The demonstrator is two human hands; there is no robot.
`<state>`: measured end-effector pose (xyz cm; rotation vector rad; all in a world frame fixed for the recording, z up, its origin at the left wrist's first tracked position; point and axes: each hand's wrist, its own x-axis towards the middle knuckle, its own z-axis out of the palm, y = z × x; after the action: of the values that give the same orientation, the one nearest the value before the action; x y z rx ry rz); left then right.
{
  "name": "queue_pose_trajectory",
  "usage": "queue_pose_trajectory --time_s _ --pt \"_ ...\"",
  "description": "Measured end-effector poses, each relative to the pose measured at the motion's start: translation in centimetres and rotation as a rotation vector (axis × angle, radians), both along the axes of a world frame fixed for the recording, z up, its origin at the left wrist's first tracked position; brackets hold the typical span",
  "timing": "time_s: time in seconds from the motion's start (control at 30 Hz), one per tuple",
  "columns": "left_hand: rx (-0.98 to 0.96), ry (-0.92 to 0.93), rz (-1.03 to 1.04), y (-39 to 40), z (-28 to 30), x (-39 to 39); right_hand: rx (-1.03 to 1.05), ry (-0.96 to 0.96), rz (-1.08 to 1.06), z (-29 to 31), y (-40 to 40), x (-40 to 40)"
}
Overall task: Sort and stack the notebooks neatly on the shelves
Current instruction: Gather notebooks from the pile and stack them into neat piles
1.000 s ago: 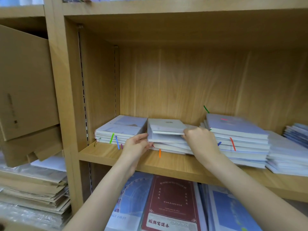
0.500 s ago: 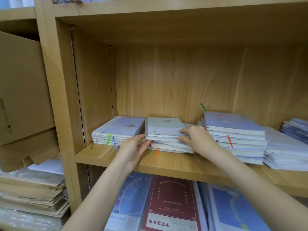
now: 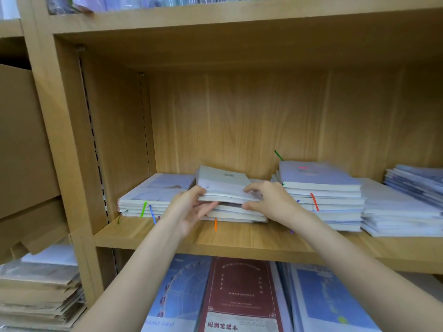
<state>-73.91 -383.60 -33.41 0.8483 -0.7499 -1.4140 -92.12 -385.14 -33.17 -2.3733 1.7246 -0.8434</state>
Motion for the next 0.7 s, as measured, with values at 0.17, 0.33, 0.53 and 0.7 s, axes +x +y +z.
queue_pose_trajectory --time_s 0.17,0.33,0.53,0.7 --pt "-0.297 -0.051 0.074 2.1 0.2 1.1 -0.197 -0.03 0.09 0.2 1.1 1.0" --pt "-0.474 0.003 -0.024 4.7 3.4 -1.2 -0.54 0.081 -0.068 1.6 3.3 -0.6" --pt "-0.463 0.068 -0.242 6.1 5.1 -11.5 -0.901 0.211 -0.296 1.3 5.6 -10.5" --pt "-0.516 -0.167 -0.368 6.2 4.6 -20.4 -0.934 0.237 -0.38 0.1 8.2 -21.2"
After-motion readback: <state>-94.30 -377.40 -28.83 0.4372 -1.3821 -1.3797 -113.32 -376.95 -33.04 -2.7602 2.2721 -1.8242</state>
